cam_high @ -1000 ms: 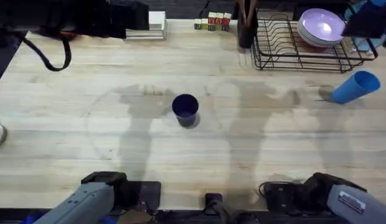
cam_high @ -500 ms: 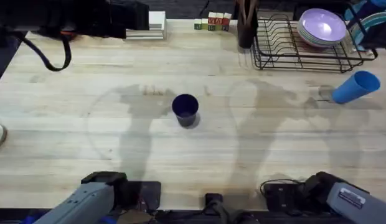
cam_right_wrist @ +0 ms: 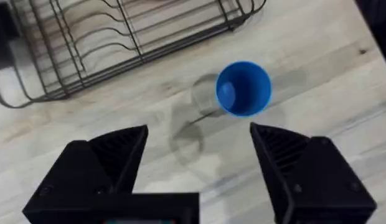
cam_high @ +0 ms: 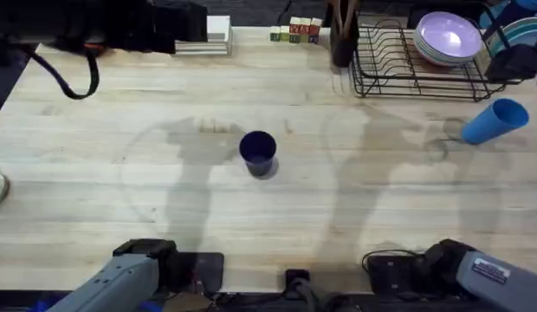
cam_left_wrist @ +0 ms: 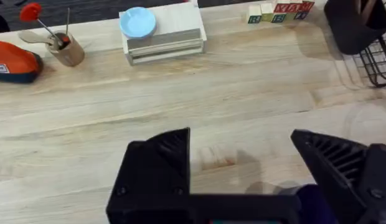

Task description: Pick up the cup on the table and put them onto the rack.

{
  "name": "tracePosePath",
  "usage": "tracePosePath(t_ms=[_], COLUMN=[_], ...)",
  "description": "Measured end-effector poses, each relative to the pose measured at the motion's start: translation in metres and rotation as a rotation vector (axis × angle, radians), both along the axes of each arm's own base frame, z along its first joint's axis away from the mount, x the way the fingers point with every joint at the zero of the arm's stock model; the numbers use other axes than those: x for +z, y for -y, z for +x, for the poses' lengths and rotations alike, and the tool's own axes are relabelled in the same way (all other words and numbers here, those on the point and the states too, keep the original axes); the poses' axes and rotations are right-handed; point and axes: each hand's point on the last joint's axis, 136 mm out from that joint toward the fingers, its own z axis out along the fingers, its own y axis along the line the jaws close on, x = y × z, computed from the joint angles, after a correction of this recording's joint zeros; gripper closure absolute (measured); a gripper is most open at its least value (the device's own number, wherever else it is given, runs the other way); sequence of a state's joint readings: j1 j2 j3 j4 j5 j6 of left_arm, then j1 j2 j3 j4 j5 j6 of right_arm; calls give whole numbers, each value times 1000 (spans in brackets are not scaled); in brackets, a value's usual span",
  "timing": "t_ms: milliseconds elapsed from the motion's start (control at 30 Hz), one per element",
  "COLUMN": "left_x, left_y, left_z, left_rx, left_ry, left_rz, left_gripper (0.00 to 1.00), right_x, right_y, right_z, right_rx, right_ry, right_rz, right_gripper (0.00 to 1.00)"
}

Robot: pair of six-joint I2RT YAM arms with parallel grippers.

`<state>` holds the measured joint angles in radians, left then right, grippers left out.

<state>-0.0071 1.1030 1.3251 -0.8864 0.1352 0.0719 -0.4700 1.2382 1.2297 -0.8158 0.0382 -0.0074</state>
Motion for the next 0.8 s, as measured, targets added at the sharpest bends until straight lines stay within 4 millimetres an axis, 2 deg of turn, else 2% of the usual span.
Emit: tracePosePath(t_ms=[300, 800], left_x=[0, 0], left_y=[0, 0], left_z=[0, 0], left_rx=[0, 0], left_ry=[0, 0], left_rz=[0, 0], left_gripper=[7, 7], right_x=[-44, -79], right_y=[11, 32], right_z=[11, 25], right_rx=[-17, -52], right_ry=[-129, -209], right_rz=[38, 13], right_gripper=[6, 6])
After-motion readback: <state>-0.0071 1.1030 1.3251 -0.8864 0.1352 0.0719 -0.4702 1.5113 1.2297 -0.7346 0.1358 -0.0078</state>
